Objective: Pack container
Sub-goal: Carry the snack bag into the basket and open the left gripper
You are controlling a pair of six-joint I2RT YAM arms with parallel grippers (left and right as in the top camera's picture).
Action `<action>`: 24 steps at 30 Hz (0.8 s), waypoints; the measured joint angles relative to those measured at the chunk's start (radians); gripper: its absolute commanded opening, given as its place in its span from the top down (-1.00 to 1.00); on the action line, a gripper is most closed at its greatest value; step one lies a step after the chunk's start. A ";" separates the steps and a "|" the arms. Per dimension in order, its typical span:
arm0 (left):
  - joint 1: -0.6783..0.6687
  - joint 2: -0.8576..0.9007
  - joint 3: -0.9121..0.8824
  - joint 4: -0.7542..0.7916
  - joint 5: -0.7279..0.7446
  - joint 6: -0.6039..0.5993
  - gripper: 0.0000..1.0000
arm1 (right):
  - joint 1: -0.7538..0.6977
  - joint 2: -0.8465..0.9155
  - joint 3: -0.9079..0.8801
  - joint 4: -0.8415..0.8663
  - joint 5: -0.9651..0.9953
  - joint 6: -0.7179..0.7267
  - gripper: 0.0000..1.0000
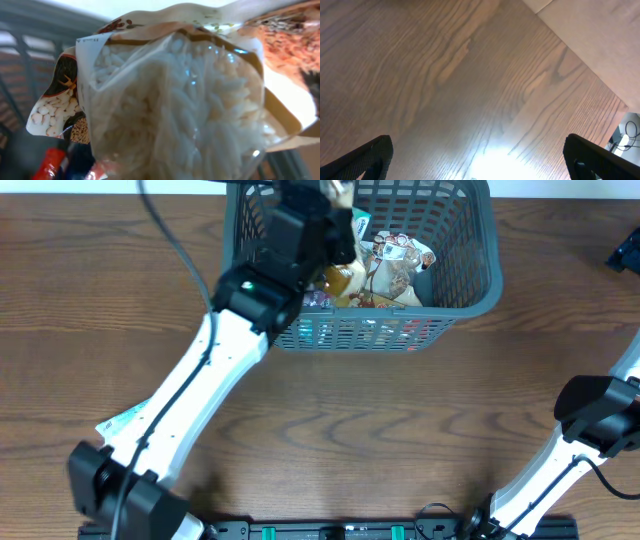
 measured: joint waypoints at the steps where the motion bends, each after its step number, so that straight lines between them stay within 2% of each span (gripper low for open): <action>1: 0.000 0.019 0.000 -0.005 0.003 0.000 0.89 | 0.000 0.000 0.000 0.000 0.000 0.000 -0.99; 10: 0.064 0.156 0.000 -0.023 0.000 0.000 0.89 | 0.000 0.000 0.000 0.000 0.000 0.000 -0.98; 17: 0.162 0.178 -0.001 -0.066 -0.018 0.000 0.85 | 0.000 0.000 0.000 0.000 0.000 0.000 -0.98; 18: 0.173 0.178 -0.001 -0.071 -0.022 0.000 0.70 | 0.000 0.000 0.000 0.000 0.000 0.000 -0.98; 20: 0.184 0.178 -0.001 -0.075 -0.024 0.005 0.22 | 0.000 0.000 0.000 0.000 0.000 0.000 -0.99; 22: 0.187 0.178 -0.001 -0.071 -0.025 0.010 -0.06 | 0.000 0.000 0.000 0.000 0.000 0.000 -0.99; 24: 0.186 0.178 -0.001 -0.069 -0.024 0.017 -0.18 | 0.000 0.000 0.000 0.000 0.000 0.000 -0.98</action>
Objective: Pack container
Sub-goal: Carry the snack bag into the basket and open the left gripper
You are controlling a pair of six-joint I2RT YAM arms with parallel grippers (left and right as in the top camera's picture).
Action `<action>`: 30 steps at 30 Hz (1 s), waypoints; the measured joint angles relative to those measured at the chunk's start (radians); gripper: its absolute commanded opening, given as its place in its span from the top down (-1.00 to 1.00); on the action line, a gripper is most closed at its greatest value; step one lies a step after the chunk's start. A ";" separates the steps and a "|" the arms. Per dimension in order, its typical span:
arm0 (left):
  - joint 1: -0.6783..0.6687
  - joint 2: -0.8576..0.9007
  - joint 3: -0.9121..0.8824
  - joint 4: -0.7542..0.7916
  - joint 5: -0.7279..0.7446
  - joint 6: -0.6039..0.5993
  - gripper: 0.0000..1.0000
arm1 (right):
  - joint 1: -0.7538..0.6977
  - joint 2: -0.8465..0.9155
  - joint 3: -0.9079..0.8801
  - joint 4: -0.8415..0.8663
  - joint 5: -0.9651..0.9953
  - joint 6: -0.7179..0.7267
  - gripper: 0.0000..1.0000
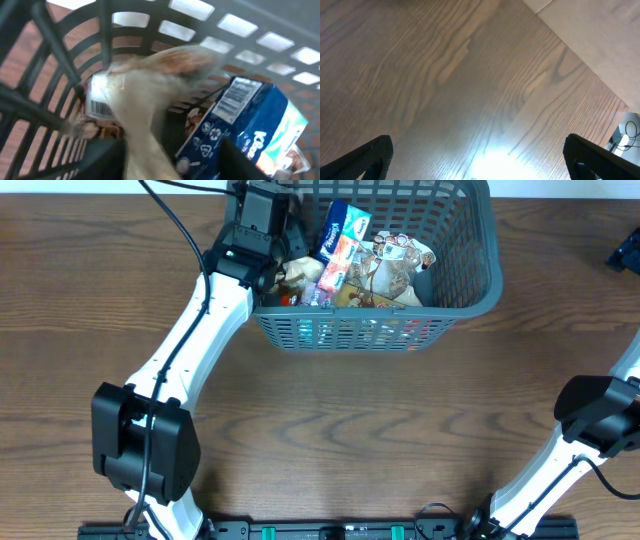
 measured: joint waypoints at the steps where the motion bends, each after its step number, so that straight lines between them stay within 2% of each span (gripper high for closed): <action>1: -0.001 0.000 0.000 0.000 0.001 0.000 -0.18 | 0.000 0.000 0.000 0.000 0.000 0.000 -0.98; 12: -0.008 0.000 0.008 -0.016 0.004 0.005 -0.73 | 0.000 0.000 0.000 0.000 0.000 0.000 -0.99; 14: -0.011 0.000 0.040 -0.064 0.008 0.025 -0.81 | 0.000 0.000 0.000 0.000 0.000 0.000 -0.99; 18: -0.010 -0.007 0.191 -0.233 -0.014 0.072 -0.81 | 0.000 0.000 0.000 0.000 0.000 0.000 -0.98; 21: -0.006 -0.036 0.331 -0.323 -0.087 0.090 -0.81 | 0.000 0.000 0.000 0.000 0.000 0.000 -0.98; 24: -0.006 -0.111 0.430 -0.341 -0.196 0.103 -0.81 | 0.000 0.000 0.000 0.000 0.000 0.000 -0.98; 30: -0.006 -0.336 0.504 -0.367 -0.466 0.031 -0.85 | 0.000 0.000 0.000 0.000 0.000 0.000 -0.98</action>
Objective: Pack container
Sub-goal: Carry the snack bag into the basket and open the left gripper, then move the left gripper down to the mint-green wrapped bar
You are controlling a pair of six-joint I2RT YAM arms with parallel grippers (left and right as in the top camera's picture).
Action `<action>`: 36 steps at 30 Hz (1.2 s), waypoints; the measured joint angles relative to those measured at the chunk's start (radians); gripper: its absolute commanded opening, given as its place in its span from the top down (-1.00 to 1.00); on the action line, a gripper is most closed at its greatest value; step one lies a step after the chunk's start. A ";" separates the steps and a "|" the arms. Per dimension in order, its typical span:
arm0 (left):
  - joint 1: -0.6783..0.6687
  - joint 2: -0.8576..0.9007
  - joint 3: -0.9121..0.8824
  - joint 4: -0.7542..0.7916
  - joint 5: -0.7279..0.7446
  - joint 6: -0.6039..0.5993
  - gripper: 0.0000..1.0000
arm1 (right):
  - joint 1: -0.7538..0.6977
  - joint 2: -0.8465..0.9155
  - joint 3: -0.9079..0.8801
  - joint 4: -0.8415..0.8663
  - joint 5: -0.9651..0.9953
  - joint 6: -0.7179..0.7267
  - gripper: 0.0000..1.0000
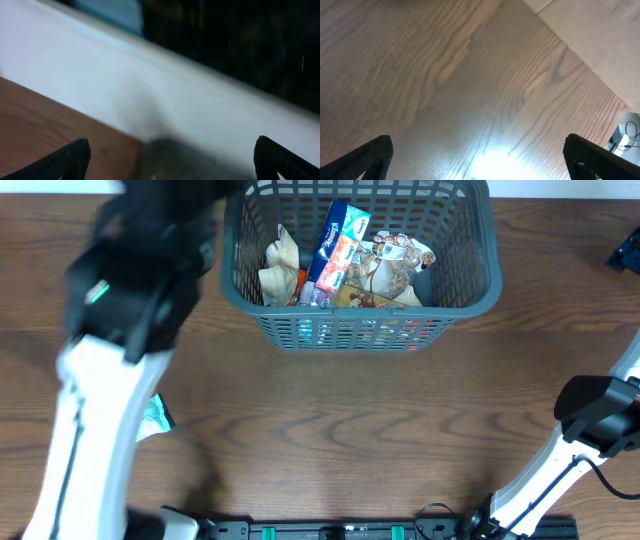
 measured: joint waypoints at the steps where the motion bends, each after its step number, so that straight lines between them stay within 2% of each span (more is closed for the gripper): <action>1: 0.000 -0.024 0.002 -0.016 -0.037 -0.016 -0.86 | 0.000 0.000 0.000 0.000 0.000 0.000 -0.99; 4: 0.001 -0.103 0.006 -0.143 -0.195 -0.107 -0.92 | 0.000 0.000 0.000 0.000 0.000 0.000 -0.99; 8: 0.006 -0.163 0.006 -0.394 -0.327 -0.267 -0.92 | 0.000 0.000 0.000 0.000 0.000 0.000 -0.98; 11: 0.026 -0.180 0.005 -0.634 -0.371 -0.441 -0.90 | 0.000 0.000 0.000 0.000 0.000 0.000 -0.98; 13: 0.064 -0.178 0.003 -0.870 -0.378 -0.632 -0.91 | 0.000 0.000 0.000 0.000 0.000 0.000 -0.99; 16: 0.146 -0.180 -0.032 -0.880 -0.340 -0.818 -0.91 | 0.000 0.000 0.000 0.000 0.000 0.000 -0.98; 20: 0.256 -0.169 -0.117 -0.880 -0.241 -0.989 -0.91 | 0.000 0.000 0.000 0.000 0.000 0.000 -0.98; 30: 0.373 -0.082 -0.411 -0.870 -0.054 -1.325 -0.93 | 0.000 0.000 0.000 0.000 -0.001 0.000 -0.99; 36: 0.439 -0.028 -0.645 -0.735 0.096 -1.431 -0.93 | 0.000 0.000 0.000 0.000 0.000 0.000 -0.99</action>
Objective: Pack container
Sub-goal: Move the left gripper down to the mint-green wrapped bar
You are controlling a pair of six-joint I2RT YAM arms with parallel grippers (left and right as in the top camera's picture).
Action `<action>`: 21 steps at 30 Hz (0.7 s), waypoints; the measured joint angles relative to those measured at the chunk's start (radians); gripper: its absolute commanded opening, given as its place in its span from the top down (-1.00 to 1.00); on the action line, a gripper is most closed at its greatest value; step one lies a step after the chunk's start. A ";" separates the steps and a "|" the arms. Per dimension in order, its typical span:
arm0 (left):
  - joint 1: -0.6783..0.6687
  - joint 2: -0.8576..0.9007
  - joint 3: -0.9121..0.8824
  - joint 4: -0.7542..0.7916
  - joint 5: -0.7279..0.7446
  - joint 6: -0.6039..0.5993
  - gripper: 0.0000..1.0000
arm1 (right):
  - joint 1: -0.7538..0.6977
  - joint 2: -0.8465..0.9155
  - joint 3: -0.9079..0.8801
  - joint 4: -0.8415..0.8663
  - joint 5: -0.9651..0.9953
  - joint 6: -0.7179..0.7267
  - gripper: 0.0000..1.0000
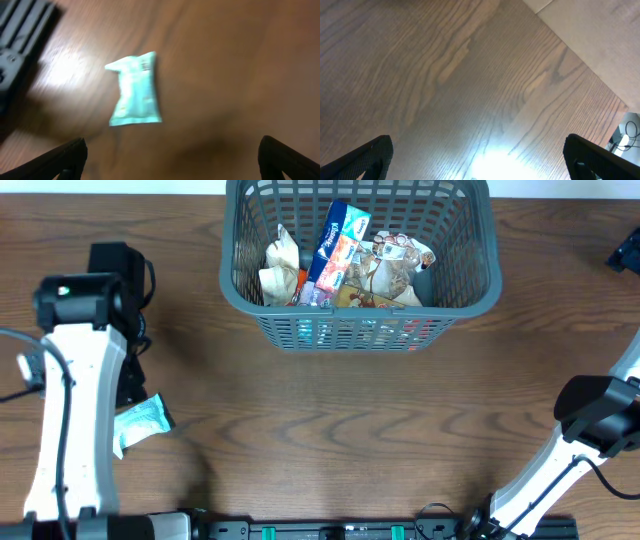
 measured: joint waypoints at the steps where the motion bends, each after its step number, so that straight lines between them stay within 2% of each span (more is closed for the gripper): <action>1: 0.018 0.006 -0.039 0.012 0.023 -0.010 -0.93 | 0.000 0.000 0.000 0.000 0.000 0.000 -0.98; 8: 0.161 0.013 -0.250 0.061 0.158 -0.043 -0.93 | 0.000 0.000 0.000 0.000 0.000 0.000 -0.98; 14: 0.213 0.013 -0.389 0.155 0.221 -0.045 -0.93 | 0.000 0.000 0.000 0.000 0.000 0.000 -0.99; 17: 0.213 0.013 -0.457 0.216 0.235 -0.026 -0.93 | 0.000 0.000 0.000 0.000 0.000 0.000 -0.99; 21: 0.213 0.012 -0.548 0.327 0.233 0.074 -0.93 | 0.000 0.000 0.000 0.000 0.000 0.000 -0.98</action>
